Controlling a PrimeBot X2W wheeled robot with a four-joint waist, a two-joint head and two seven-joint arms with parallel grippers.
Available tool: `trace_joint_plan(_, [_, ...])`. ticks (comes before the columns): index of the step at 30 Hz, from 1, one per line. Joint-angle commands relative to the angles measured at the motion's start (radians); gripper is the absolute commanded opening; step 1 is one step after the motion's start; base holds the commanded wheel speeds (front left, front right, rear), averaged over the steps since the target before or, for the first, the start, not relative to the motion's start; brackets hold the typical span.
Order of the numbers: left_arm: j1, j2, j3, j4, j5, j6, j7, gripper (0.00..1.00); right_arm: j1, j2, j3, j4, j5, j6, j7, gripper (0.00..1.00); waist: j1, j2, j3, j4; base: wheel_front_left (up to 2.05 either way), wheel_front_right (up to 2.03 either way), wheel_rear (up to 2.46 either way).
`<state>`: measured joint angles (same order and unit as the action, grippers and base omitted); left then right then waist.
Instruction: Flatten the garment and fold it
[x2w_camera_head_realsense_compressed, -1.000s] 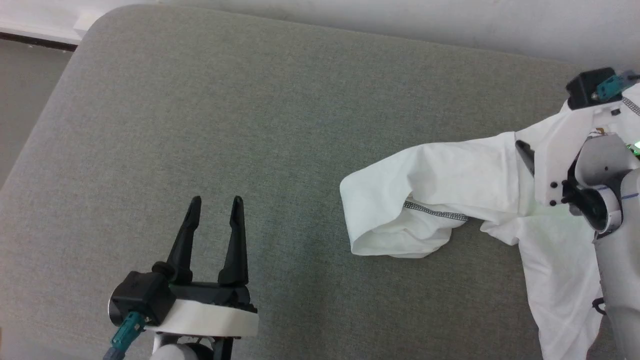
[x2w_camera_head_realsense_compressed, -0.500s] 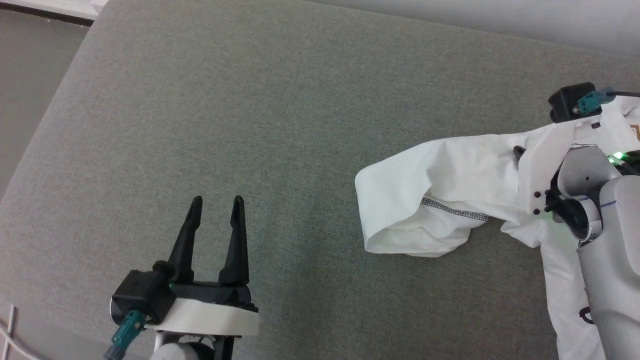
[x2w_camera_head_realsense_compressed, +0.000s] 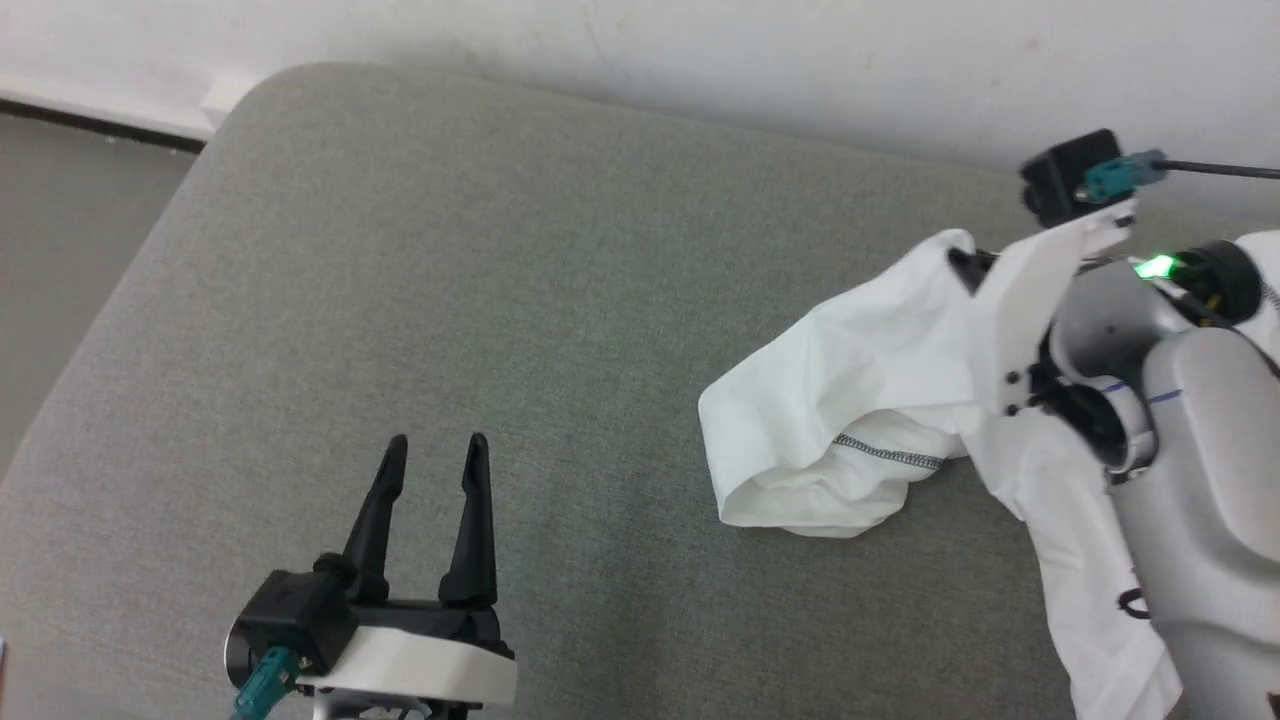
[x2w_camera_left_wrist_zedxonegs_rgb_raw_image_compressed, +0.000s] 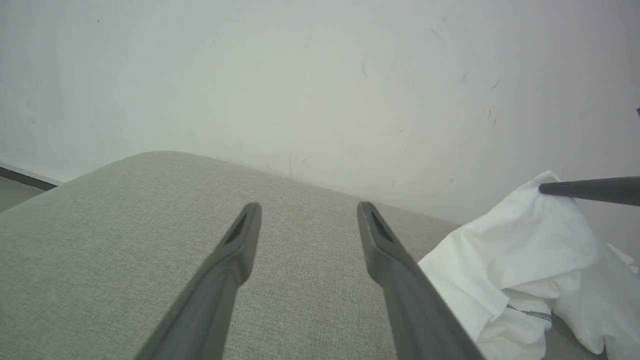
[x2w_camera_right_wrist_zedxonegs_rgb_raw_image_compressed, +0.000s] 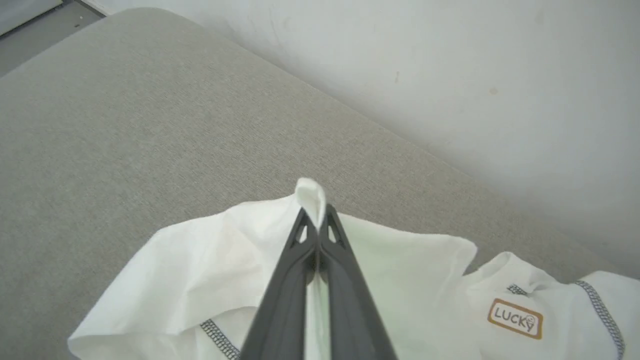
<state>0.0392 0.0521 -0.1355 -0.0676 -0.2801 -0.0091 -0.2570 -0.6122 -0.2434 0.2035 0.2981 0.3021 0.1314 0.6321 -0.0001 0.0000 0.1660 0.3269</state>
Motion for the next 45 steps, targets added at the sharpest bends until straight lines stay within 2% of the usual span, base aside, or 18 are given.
trace_joint_plan(1, [0.016,-0.002,0.003,0.003,0.014,-0.003,-0.005,1.0,-0.013,0.016,0.032,-0.023,0.021,-0.001,-0.001,0.0,0.0001,0.0,-0.063,-0.004,0.0,0.0,0.0])
trace_joint_plan(8, [0.056,-0.002,0.02,-0.008,0.016,-0.006,-0.005,1.0,0.003,0.139,0.227,-0.072,0.121,-0.001,-0.005,0.0,0.0001,0.0,-0.077,0.011,0.0,0.0,0.0])
trace_joint_plan(9, [0.056,-0.002,0.02,-0.008,0.016,-0.006,-0.005,1.0,0.003,0.139,0.227,-0.072,0.121,-0.001,-0.005,0.0,0.0001,0.0,-0.077,0.011,0.0,0.0,0.0])
trace_joint_plan(13, [0.065,-0.002,0.03,-0.013,0.012,-0.009,-0.005,1.0,0.047,0.184,0.337,-0.039,0.186,-0.001,-0.023,0.0,0.0001,0.0,-0.065,0.028,0.0,0.0,0.0])
trace_joint_plan(17, [0.057,-0.002,0.024,-0.012,0.005,-0.013,-0.005,1.0,0.101,0.192,0.435,0.038,0.221,-0.001,-0.003,0.02,0.0001,0.0,-0.049,0.049,0.0,0.0,0.0])
trace_joint_plan(18, [0.054,-0.002,0.021,-0.01,0.003,-0.013,-0.005,1.0,0.113,0.192,0.46,0.063,0.226,-0.001,0.023,0.16,0.0001,0.0,-0.046,0.054,0.0,0.0,0.0])
trace_joint_plan(19, [0.05,-0.002,0.019,-0.008,0.0,-0.012,-0.005,1.0,0.124,0.192,0.484,0.084,0.232,-0.001,0.05,0.24,0.0001,0.0,-0.044,0.058,0.0,0.0,0.0])
trace_joint_plan(21, [0.045,-0.002,0.016,-0.006,-0.003,-0.009,-0.005,1.0,0.142,0.193,0.521,0.112,0.244,-0.001,0.09,0.34,0.0001,0.0,-0.041,0.061,0.0,0.0,0.0])
trace_joint_plan(22, [0.043,-0.002,0.015,-0.005,-0.005,-0.008,-0.005,1.0,0.15,0.193,0.532,0.123,0.251,-0.001,0.107,0.43,0.0001,0.0,-0.04,0.061,0.0,0.0,0.0])
trace_joint_plan(23, [0.043,-0.002,0.015,-0.003,-0.006,-0.006,-0.005,1.0,0.155,0.193,0.539,0.127,0.262,-0.001,0.12,0.85,0.0001,0.0,-0.04,0.059,0.0,0.0,0.0])
trace_joint_plan(24, [0.043,-0.002,0.016,-0.002,-0.007,-0.005,-0.005,1.0,0.157,0.193,0.536,0.124,0.275,-0.001,0.12,1.0,0.0001,0.0,-0.041,0.055,0.0,0.0,0.0])
trace_joint_plan(28, [0.05,-0.002,0.023,0.0,-0.006,-0.003,-0.005,1.0,0.14,0.193,0.481,0.079,0.323,-0.001,0.06,1.0,0.0001,0.0,-0.052,0.032,0.0,0.0,0.0])
trace_joint_plan(34, [0.052,-0.002,0.028,-0.004,0.005,-0.006,-0.005,1.0,0.109,0.172,0.3,-0.008,0.338,-0.001,-0.053,1.0,0.0001,0.0,-0.069,-0.004,0.0,0.0,0.0])
trace_joint_plan(39, [0.054,-0.002,0.034,-0.013,0.014,-0.011,-0.005,1.0,0.123,0.104,0.122,-0.032,0.209,-0.001,-0.088,1.0,0.0001,0.0,-0.066,-0.026,0.0,0.0,0.0])
trace_joint_plan(42, [0.052,-0.002,0.035,-0.019,0.019,-0.014,-0.005,1.0,0.159,0.041,0.036,-0.036,0.097,-0.001,-0.055,1.0,0.0001,0.0,-0.056,-0.032,0.0,0.0,0.0])
trace_joint_plan(45, [0.051,-0.002,0.037,-0.023,0.021,-0.017,-0.005,1.0,0.226,-0.014,-0.013,-0.041,0.0,-0.001,0.031,1.0,0.0001,0.0,-0.044,-0.037,0.0,0.0,0.0])
